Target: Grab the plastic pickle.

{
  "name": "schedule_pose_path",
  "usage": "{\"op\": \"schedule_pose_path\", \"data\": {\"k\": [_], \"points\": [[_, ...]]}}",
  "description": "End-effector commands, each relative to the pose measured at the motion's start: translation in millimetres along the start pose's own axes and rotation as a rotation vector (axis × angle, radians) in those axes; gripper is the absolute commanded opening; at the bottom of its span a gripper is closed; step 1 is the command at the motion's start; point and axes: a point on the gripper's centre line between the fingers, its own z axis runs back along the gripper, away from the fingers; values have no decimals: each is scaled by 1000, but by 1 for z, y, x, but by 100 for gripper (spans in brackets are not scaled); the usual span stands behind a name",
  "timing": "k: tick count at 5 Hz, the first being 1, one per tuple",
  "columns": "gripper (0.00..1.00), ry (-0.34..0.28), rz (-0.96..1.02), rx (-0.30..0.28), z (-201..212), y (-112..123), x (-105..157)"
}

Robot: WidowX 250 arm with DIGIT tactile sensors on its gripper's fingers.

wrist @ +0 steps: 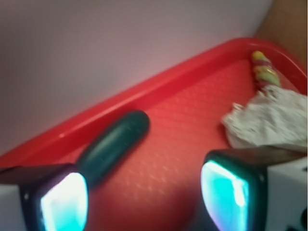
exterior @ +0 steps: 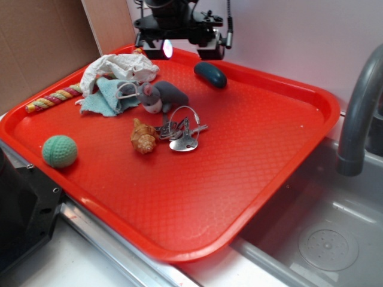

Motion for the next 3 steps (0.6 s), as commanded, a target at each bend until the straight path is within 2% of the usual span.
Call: {"op": "schedule_pose_path", "data": {"k": [1,2,3], "points": [[100,-32,11,14,-14,-7,26],[100,21,26,50,-28,-3,25],[100,124,57,118,-42,6,10]]}}
